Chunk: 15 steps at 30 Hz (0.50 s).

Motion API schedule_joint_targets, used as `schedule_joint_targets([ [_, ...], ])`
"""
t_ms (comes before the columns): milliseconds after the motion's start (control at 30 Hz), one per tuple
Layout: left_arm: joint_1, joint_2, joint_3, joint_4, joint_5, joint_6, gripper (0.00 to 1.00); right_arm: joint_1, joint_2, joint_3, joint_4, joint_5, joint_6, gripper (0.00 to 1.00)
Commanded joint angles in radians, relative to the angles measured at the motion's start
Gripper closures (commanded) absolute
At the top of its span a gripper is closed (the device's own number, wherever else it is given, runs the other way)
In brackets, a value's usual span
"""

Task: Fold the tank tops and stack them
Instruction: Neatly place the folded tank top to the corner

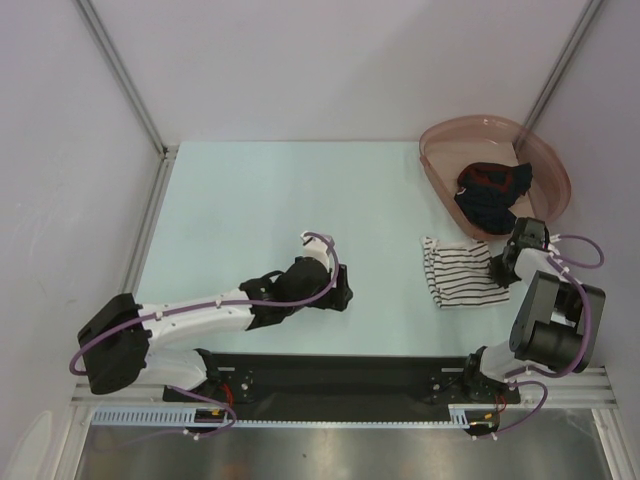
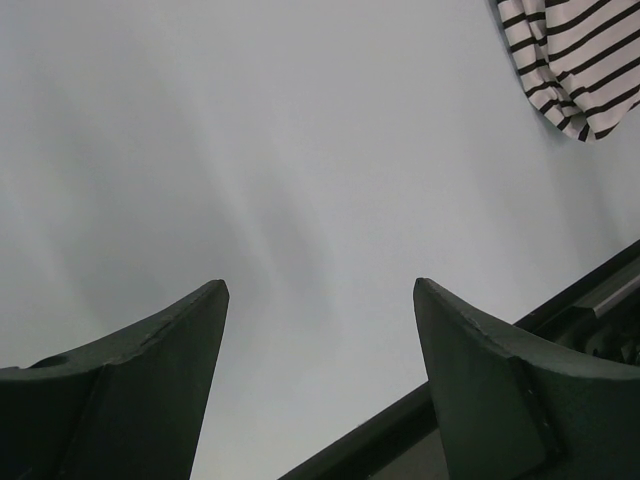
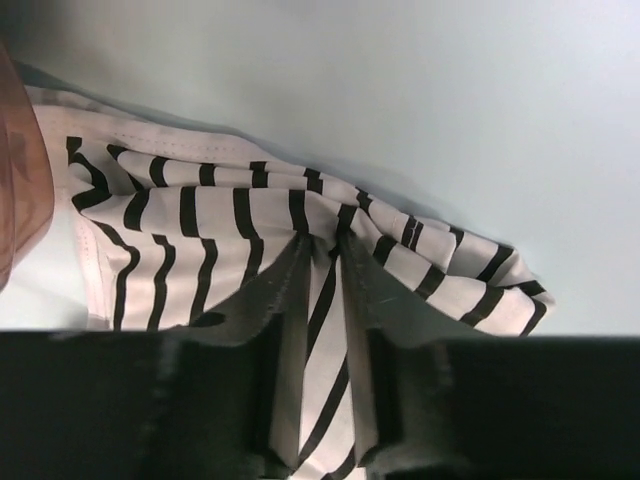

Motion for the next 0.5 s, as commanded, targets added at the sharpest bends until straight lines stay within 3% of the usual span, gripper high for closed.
schedule_joint_targets([
  [0, 0.008, -0.045, -0.010, 0.025, 0.008, 0.022, 0.19, -0.052, 0.020, -0.014, -0.052, 0.177, -0.085, 0.74],
  [67, 0.010, -0.050, -0.009, 0.019, 0.010, 0.025, 0.19, -0.062, 0.003, -0.003, -0.084, 0.196, -0.074, 0.68],
  [167, 0.011, -0.060, -0.003, 0.009, 0.007, 0.030, 0.19, -0.078, -0.059, -0.017, -0.081, 0.192, -0.077, 0.47],
  [367, 0.013, -0.090, 0.001, -0.022, -0.008, 0.036, 0.19, -0.072, -0.185, 0.036, -0.147, 0.198, -0.123, 0.44],
  [467, 0.013, -0.099, 0.010, -0.037, -0.015, 0.036, 0.18, -0.048, -0.236, 0.070, -0.178, 0.200, -0.163, 0.33],
])
